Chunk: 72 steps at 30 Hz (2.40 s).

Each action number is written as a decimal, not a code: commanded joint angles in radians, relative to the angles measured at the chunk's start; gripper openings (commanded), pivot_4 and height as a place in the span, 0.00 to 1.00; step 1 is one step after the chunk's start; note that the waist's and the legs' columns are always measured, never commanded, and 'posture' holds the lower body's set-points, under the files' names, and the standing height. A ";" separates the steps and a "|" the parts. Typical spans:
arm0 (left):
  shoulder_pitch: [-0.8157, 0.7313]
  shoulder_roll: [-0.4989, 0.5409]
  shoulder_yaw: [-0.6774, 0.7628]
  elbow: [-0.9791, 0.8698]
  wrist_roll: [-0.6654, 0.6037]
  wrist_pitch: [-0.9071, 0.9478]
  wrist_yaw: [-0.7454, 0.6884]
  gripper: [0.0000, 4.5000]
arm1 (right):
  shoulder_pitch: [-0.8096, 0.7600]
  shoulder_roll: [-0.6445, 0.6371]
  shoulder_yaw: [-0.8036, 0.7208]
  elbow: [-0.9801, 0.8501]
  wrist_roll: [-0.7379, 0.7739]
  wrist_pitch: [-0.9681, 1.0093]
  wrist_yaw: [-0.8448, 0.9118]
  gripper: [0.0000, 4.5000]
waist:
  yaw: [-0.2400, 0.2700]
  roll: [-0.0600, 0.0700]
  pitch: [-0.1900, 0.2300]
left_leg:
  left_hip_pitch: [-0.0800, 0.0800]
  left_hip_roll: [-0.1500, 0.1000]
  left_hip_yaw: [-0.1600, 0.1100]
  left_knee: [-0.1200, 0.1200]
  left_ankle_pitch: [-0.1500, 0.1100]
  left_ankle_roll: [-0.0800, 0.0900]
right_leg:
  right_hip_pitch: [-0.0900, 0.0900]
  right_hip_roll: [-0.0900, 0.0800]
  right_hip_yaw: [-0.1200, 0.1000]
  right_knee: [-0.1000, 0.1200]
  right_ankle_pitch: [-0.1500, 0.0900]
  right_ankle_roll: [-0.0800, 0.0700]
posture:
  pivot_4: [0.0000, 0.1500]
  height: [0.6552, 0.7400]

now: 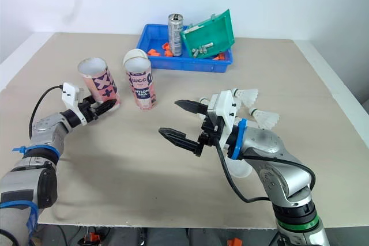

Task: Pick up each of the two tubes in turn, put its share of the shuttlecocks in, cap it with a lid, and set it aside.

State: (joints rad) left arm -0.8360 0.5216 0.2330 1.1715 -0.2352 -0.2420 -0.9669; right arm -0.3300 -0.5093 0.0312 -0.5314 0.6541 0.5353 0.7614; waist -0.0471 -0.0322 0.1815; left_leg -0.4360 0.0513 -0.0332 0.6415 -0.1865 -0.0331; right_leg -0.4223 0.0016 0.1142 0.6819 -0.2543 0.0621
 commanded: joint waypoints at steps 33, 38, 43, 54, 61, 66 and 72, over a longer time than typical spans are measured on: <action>0.281 0.392 -0.458 -0.961 0.074 0.362 -0.609 0.65 | 0.562 0.020 -0.115 -0.237 -0.240 0.042 -0.463 1.00 | 0.002 0.005 -0.004 | 0.014 0.002 0.010 -0.002 0.007 0.006 | 0.012 -0.009 -0.004 0.002 -0.003 -0.010 | 1.00 0.60; 0.368 0.391 -0.460 -1.032 0.068 0.402 -0.597 0.65 | 0.511 0.086 -0.059 -0.172 -0.316 0.009 -0.509 1.00 | 0.002 0.011 -0.009 | 0.013 0.002 0.012 -0.003 0.005 0.005 | 0.012 -0.010 -0.004 0.000 -0.007 -0.008 | 1.00 0.60; 0.390 0.383 -0.446 -1.043 0.080 0.398 -0.567 0.65 | 0.451 0.107 -0.034 -0.095 -0.351 -0.005 -0.500 1.00 | 0.004 0.016 -0.012 | 0.013 0.001 0.011 -0.004 0.005 0.004 | 0.013 -0.010 -0.003 0.000 -0.009 -0.006 | 1.00 0.60; 0.432 0.379 -0.421 -1.101 0.065 0.424 -0.530 0.65 | 0.377 0.151 -0.009 0.028 -0.397 -0.033 -0.483 0.79 | 0.004 0.017 -0.014 | 0.013 0.001 0.011 -0.004 0.005 0.004 | 0.014 -0.010 -0.003 0.000 -0.009 -0.006 | 1.00 0.60; 0.429 0.375 -0.425 -1.099 0.080 0.412 -0.518 0.65 | 0.405 0.150 -0.007 0.026 -0.426 -0.062 -0.467 0.01 | 0.005 0.017 -0.014 | 0.013 0.000 0.011 -0.004 0.005 0.004 | 0.014 -0.010 -0.003 0.000 -0.010 -0.005 | 1.00 0.60; 0.421 0.360 -0.434 -1.105 0.079 0.416 -0.523 0.65 | 0.421 0.135 -0.015 -0.042 -0.447 -0.055 -0.472 0.01 | 0.006 0.017 -0.014 | 0.013 0.000 0.011 -0.004 0.005 0.004 | 0.014 -0.010 -0.002 0.000 -0.009 -0.005 | 1.00 0.60; 0.402 0.352 -0.437 -1.078 0.092 0.404 -0.536 0.65 | 0.390 -0.026 -0.079 -0.173 -0.411 -0.137 -0.305 0.01 | 0.012 0.018 -0.015 | 0.013 -0.002 0.012 -0.004 0.005 0.004 | 0.015 -0.013 -0.002 -0.001 -0.010 -0.004 | 1.00 0.60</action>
State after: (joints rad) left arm -0.4521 0.8896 -0.1387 0.0790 -0.1719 0.1666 -1.4936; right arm 0.0887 -0.5200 -0.0111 -0.6484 0.2158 0.4372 0.4151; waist -0.0356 -0.0139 0.1667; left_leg -0.4233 0.0488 -0.0209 0.6380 -0.1818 -0.0287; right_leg -0.4075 -0.0116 0.1122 0.6813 -0.2647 0.0581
